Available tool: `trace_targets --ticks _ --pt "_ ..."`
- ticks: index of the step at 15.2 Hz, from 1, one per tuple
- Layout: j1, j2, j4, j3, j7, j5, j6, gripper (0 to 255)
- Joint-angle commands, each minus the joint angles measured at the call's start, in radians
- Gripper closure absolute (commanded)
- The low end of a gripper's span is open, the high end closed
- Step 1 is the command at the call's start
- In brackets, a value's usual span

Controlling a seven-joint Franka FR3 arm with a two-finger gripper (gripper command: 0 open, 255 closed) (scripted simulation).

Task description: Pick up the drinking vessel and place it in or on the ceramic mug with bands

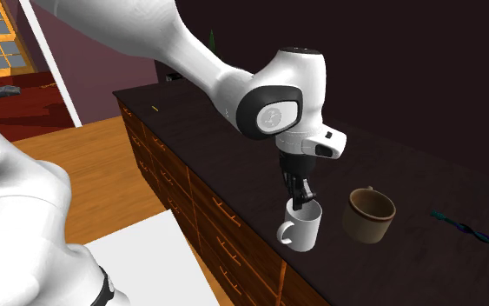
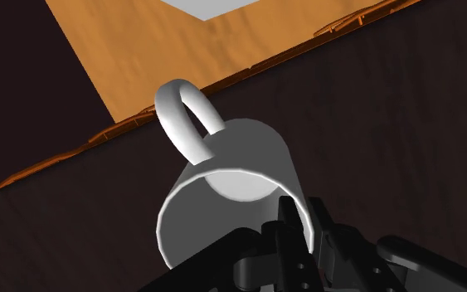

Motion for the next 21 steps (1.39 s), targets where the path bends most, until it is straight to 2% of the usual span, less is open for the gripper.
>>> trace_targets --ticks 1,21 --pt "0.000 0.000 0.000 0.000 0.000 0.000 0.000 255" --pt "0.003 -0.127 0.157 0.003 -0.013 0.009 -0.284 255"
